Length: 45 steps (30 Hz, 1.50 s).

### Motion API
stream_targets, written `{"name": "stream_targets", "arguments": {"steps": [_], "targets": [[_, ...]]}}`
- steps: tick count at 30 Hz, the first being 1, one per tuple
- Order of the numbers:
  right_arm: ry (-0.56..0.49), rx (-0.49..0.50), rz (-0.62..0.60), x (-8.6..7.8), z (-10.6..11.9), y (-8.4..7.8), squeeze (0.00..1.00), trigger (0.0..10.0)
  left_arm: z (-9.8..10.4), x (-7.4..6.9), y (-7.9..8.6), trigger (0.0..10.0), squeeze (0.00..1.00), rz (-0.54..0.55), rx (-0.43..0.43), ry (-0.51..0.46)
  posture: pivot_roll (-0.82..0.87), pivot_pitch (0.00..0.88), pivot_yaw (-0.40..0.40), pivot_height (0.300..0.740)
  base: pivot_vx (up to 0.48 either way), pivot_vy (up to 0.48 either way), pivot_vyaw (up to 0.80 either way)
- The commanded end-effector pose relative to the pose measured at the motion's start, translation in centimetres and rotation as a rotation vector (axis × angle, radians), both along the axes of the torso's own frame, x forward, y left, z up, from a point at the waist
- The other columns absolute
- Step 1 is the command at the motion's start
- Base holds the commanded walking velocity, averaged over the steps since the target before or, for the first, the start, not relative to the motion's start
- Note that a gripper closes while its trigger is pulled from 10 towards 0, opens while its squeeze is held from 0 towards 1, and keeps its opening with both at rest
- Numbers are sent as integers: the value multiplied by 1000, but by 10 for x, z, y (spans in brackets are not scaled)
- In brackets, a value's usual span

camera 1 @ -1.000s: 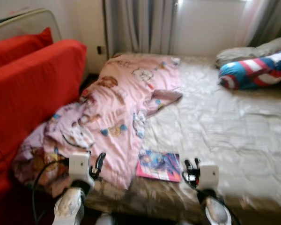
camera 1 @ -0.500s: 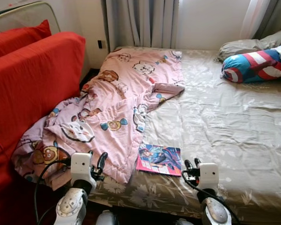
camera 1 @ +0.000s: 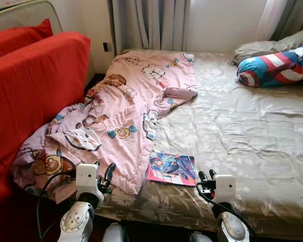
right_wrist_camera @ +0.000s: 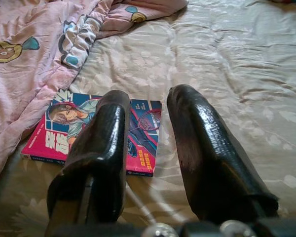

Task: Clean up the room

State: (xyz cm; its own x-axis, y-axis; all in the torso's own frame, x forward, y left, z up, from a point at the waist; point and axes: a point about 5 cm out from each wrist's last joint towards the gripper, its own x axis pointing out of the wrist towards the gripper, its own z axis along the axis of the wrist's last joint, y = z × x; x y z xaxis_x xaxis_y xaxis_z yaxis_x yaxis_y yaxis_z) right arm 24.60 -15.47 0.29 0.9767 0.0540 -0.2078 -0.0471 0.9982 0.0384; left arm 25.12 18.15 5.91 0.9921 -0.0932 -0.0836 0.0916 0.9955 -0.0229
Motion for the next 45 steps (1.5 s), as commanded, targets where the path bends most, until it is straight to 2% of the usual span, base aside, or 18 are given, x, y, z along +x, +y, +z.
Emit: {"name": "stream_targets", "arguments": {"steps": [1,8,11,29,45], "targets": [[0,-3,4,1,0,0,0,10000,0,1,3,10000,0,6,-12,12,-5,24,-3,632,0,0,0],[39,-26,5,2,-4,0,0,10000,1,2,4,10000,0,12,-13,8,-6,19,-5,622,0,0,0],[5,-11,4,2,0,0,0,10000,3,3,4,10000,0,14,-15,1,-5,18,-6,613,0,0,0],[3,-24,31,3,0,3,0,10000,3,4,2,10000,0,5,-24,6,-5,21,-4,613,0,0,0],[-3,-5,43,3,1,6,0,10000,3,6,-1,10000,0,-5,-31,6,-4,16,-4,613,0,0,721]]}}
